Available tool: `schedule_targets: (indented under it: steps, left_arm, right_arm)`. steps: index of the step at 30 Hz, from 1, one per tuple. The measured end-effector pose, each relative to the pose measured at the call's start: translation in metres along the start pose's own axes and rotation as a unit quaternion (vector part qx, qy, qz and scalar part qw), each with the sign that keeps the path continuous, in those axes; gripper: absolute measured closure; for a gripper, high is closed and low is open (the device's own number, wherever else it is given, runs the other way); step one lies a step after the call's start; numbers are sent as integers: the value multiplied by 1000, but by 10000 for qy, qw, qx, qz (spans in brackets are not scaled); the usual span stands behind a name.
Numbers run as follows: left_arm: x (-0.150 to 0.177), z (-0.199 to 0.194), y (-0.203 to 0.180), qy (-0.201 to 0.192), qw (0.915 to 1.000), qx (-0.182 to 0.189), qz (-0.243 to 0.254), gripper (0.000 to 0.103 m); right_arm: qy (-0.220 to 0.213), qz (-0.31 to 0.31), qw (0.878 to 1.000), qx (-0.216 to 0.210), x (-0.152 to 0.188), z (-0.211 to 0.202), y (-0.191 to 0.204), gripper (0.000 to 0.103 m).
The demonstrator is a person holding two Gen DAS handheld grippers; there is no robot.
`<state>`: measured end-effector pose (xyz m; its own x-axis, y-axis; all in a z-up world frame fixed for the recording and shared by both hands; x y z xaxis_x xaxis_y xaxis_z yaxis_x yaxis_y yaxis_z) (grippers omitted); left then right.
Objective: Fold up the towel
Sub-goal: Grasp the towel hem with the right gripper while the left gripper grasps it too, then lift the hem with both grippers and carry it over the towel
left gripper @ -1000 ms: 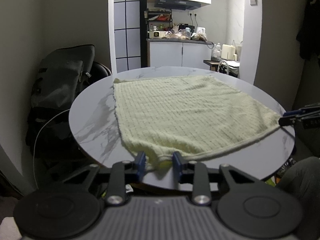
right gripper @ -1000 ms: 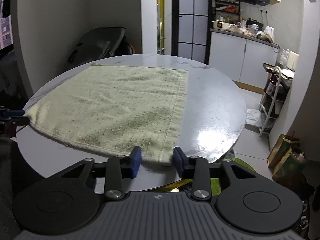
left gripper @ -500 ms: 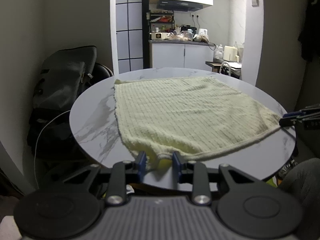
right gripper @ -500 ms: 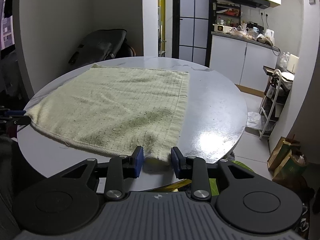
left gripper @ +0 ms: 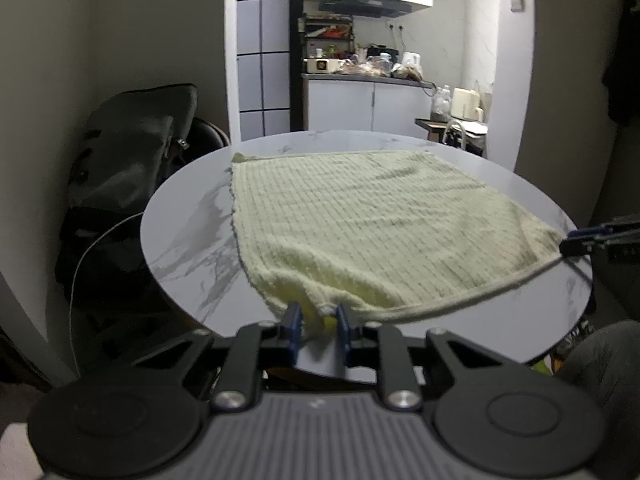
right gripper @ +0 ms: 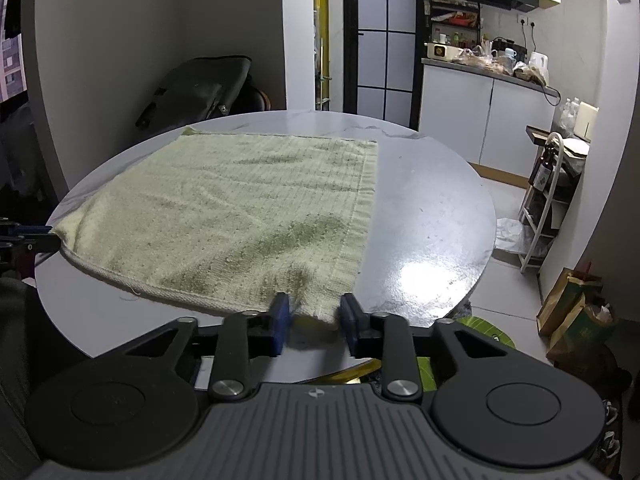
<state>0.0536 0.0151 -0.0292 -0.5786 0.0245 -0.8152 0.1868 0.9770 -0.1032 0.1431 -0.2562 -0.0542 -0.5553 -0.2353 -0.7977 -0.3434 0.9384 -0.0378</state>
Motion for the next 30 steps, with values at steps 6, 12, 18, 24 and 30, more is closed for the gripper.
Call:
schedule_targets:
  steps: [6, 12, 18, 24, 30]
  left_arm:
    - [2, -3, -9, 24, 9999, 107, 105, 100]
    - [-1, -8, -10, -87, 9998, 166, 54, 100]
    - [-11, -16, -8, -276, 9995, 150, 55, 100]
    - [-15, -27, -9, -388, 9991, 162, 42, 100]
    - [-21, -34, -12, -465, 9987, 182, 81, 100]
  right_arm:
    - [-72, -28, 10000, -10, -1, -7, 4, 95]
    - [-219, 7, 9998, 4, -5, -19, 2, 95]
    - [-366, 43, 9993, 18, -9, -31, 0, 95]
    - [-508, 94, 9987, 31, -15, -43, -4, 95]
    - [-597, 115, 9981, 37, -15, -55, -6, 95]
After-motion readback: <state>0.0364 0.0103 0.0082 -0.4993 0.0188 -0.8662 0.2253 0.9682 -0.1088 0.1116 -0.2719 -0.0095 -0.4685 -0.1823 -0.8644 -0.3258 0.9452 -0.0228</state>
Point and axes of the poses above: each gripper's, at about its wrist camera, not at the fingertips, and z roughly the way its jaws point, y to its left, x to its underside, the point moved 9 cm from there along z, roughly the way its jaws point, and after that the axes turned 11 degrees about x, right-handed, at the moved point
